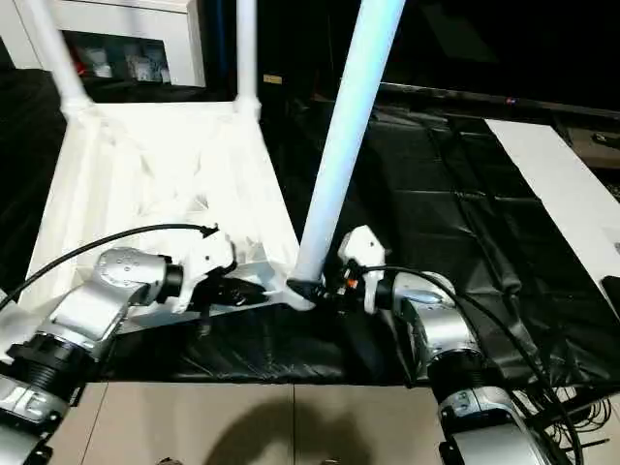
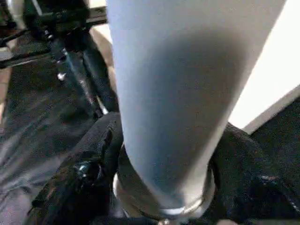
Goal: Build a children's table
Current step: Rotate leg to tighten
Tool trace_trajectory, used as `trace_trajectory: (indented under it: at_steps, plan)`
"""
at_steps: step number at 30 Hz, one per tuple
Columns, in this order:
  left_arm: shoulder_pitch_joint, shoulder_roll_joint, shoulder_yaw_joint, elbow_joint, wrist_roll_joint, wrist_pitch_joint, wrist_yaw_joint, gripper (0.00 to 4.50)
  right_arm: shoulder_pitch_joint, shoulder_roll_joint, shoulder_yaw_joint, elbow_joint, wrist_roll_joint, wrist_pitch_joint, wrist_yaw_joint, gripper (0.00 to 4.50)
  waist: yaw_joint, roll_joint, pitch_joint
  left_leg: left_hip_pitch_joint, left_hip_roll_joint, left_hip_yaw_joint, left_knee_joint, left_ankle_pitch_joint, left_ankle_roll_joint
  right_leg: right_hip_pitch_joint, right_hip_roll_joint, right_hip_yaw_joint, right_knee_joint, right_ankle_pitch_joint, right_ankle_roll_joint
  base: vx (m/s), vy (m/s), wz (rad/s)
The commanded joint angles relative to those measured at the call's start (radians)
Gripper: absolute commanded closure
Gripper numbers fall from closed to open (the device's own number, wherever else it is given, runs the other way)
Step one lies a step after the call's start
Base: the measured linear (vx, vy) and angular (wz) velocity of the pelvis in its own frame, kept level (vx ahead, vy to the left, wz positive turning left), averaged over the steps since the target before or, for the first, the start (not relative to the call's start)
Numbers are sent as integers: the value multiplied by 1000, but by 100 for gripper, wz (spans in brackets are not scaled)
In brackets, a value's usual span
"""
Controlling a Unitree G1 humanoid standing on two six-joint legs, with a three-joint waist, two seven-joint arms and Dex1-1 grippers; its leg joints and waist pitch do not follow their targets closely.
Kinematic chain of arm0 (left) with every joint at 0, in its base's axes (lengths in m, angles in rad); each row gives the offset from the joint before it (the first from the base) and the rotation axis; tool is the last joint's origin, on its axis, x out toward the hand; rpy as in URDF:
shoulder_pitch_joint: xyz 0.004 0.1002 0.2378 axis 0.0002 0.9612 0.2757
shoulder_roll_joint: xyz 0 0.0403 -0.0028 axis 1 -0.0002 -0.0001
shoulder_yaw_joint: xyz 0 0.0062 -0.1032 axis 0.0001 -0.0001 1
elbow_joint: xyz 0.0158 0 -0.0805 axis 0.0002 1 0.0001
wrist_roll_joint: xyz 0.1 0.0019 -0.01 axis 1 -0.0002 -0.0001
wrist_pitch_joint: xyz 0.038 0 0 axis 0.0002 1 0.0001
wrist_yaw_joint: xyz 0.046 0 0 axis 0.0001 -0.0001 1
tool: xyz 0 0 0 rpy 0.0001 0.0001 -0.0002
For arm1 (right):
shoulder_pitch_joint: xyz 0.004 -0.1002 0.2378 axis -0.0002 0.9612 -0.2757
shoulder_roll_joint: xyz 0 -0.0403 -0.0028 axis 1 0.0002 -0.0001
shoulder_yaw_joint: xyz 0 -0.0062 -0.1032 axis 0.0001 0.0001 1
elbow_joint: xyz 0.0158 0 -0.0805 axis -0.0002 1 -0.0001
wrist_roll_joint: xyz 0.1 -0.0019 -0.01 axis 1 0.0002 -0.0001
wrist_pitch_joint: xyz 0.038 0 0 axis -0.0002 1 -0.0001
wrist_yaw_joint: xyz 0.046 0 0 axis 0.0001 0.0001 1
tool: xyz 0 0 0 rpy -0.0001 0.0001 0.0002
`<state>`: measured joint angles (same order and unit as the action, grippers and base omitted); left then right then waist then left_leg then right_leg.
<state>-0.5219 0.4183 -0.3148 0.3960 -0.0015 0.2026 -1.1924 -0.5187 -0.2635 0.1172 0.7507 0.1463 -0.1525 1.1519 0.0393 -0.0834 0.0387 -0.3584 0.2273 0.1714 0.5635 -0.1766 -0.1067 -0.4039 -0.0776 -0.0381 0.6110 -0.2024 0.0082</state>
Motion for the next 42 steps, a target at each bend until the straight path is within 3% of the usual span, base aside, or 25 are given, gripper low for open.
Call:
trace_trajectory:
  at_steps: [1,8,15,16,18,21,22,23,24,25,28,30,32,33,36,39,42]
  plan:
    - [5,12,-55,32,29,-5,-47,450,-18,-20,11,3,3,17,40,190,1,7,-47,5,4,16,-56,-174,67,46,-36,29,-58,-54,-258,0,0,0]
    - [-4,21,-62,51,28,-28,-65,450,-9,-15,18,-10,8,36,73,242,4,7,-49,5,3,16,-54,-158,70,49,-38,29,-55,-33,-265,0,0,0]
    - [-9,-12,-46,77,32,-8,-2,450,77,10,1,-74,28,109,-13,250,12,8,-47,9,3,17,-55,-155,64,49,-35,30,-55,-16,-261,0,0,0]
    - [-10,-16,-44,78,32,-4,6,450,82,14,-3,-76,26,111,-30,250,16,6,-45,9,3,17,-57,-168,59,47,-37,30,-58,-40,-256,0,0,0]
    - [-15,-40,-35,85,37,8,55,450,98,38,-24,-70,16,98,-122,250,16,5,-35,11,4,14,-67,-258,23,42,-41,30,-75,-206,-219,0,0,0]
    - [-33,-115,-16,102,47,47,177,450,105,115,-83,-12,-11,90,-393,251,11,7,-33,18,5,10,-70,-333,-12,29,-46,33,-88,-355,-177,-19,0,0]
    - [-36,-142,-15,106,50,60,211,450,103,145,-107,8,-11,95,-484,251,8,7,-31,16,3,5,-74,-359,-28,26,-46,31,-96,-426,-144,-58,0,0]
    - [-36,-142,-15,106,50,60,211,450,103,145,-107,8,-11,95,-484,251,5,4,-31,14,1,2,-74,-370,-28,28,-45,29,-98,-450,-132,-60,3,-4]
    - [-39,-190,-12,101,53,85,266,450,97,202,-139,30,-5,111,-618,251,0,8,-29,9,1,-2,-77,-386,-30,28,-46,27,-102,-477,-115,0,0,0]
    - [-40,-207,-12,98,54,95,284,450,95,225,-148,35,-4,116,-667,251,-5,9,-28,14,0,-4,-77,-411,-33,21,-44,26,-107,-497,-104,0,0,0]
    - [-40,-255,-7,86,53,122,339,450,83,292,-145,45,-21,125,-778,251,-15,9,-29,11,-4,-10,-77,-449,-33,17,-44,22,-116,-556,-75,0,0,0]
    - [-40,-273,-13,88,62,128,365,450,68,334,-117,38,-56,131,-820,251,-15,15,-30,13,-4,-11,-77,-458,-32,14,-44,22,-118,-558,-69,0,0,0]
    - [-38,-277,-18,94,74,126,373,450,57,359,-99,30,-66,119,-815,251,-19,13,-29,9,-5,-13,-80,-463,-33,16,-42,20,-118,-546,-66,0,0,0]
    - [-37,-277,-19,97,78,125,374,450,55,366,-97,26,-62,110,-805,195,-19,14,-32,8,-5,-13,-81,-460,-31,19,-43,19,-118,-535,-64,0,0,0]
    - [-31,-254,-27,101,89,107,354,450,63,350,-96,4,-63,84,-793,174,-17,18,-36,8,-1,-10,-84,-443,-24,19,-39,23,-111,-432,-94,0,0,0]
    - [-29,-224,-29,111,99,80,332,450,88,306,-95,-37,-53,69,-732,137,-13,17,-39,8,-2,-2,-81,-412,-12,23,-37,28,-104,-357,-121,0,0,0]
    - [-36,-174,-42,137,112,14,278,450,155,195,-83,-148,-23,71,-558,112,-2,18,-43,7,0,4,-76,-351,12,30,-37,31,-99,-281,-138,0,0,0]
